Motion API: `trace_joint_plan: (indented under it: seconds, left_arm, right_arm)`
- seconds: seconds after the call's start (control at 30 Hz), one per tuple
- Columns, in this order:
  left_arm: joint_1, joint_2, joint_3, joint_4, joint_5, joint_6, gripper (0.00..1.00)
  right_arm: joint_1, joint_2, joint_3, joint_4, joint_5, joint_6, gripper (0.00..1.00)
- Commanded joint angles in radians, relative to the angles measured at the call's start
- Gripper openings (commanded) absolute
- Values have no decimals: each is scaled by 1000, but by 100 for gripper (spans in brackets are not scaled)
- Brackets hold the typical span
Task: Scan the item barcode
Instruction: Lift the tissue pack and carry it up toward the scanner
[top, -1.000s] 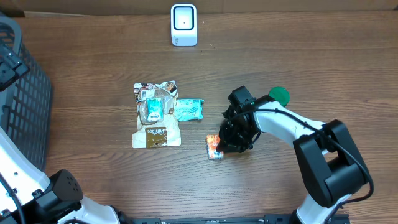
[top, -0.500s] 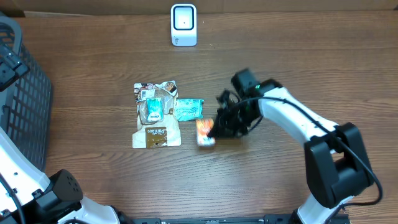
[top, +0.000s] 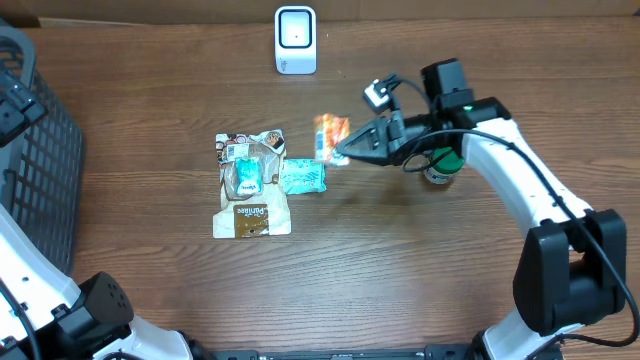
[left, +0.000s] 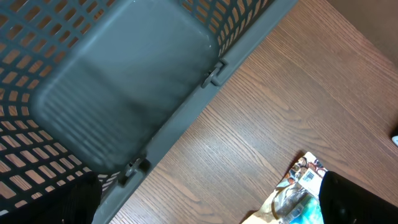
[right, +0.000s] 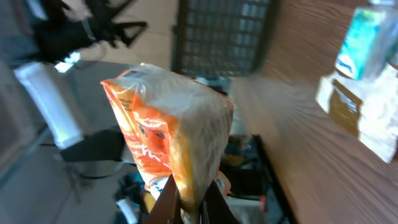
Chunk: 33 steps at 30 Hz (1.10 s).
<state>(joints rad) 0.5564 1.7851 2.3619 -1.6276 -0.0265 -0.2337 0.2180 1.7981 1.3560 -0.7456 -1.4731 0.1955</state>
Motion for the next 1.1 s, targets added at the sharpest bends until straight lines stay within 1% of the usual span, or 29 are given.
trace_joint_plan:
  seconds: [0.0,0.17,0.33,0.47,0.7,0.83,1.07]
  left_arm:
    - [0,-5,-5,2,1,-10,99]
    - [0,-5,-5,2,1,-10,99]
    - [0,-5,-5,2,1,-10,100]
    - [0,-5,-5,2,1,-10,99]
    - [0,-5,-5,2,1,-10,100]
    - [0,-5,-5,2,1,-10,100]
    - [0,-5,-5,2,1,-10,100]
  right_arm:
    - [-34,-24,21,17,-97,53,4]
    - [-59,-26,21,37,-97,96,4]
    - [-60,-36,35,98,-97,148,4]
    - [-60,-53,51,203,-97,232,4]
    - [-58,-80,53,438,-97,427,4]
    - [-55,-79,53,474,-97,436,4]
    - [-55,-79,50,472,-90,388,4]
